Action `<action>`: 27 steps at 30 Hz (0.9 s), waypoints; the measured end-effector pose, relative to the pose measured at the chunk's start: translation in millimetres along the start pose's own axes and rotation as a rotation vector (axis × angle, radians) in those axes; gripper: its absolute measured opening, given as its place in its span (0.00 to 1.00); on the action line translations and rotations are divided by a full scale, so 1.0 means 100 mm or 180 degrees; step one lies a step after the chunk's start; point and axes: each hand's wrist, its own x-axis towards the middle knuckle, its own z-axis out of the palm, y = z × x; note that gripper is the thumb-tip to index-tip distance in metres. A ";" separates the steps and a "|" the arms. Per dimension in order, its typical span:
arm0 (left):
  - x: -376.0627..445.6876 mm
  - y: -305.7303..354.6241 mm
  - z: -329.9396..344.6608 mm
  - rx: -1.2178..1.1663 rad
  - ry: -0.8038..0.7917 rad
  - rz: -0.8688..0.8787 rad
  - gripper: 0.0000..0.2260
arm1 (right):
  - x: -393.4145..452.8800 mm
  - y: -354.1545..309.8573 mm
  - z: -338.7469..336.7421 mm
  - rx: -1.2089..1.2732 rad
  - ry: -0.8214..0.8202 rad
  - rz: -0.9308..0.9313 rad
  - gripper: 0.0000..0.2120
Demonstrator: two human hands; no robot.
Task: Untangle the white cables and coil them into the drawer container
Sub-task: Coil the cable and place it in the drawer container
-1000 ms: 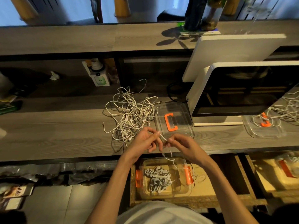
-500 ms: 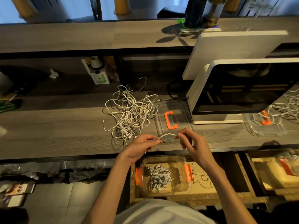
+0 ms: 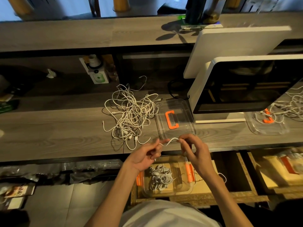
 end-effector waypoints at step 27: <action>0.06 0.04 0.12 0.1882 0.1710 0.1121 0.18 | -0.09 -0.03 0.02 -0.0543 -0.1389 0.0090 0.04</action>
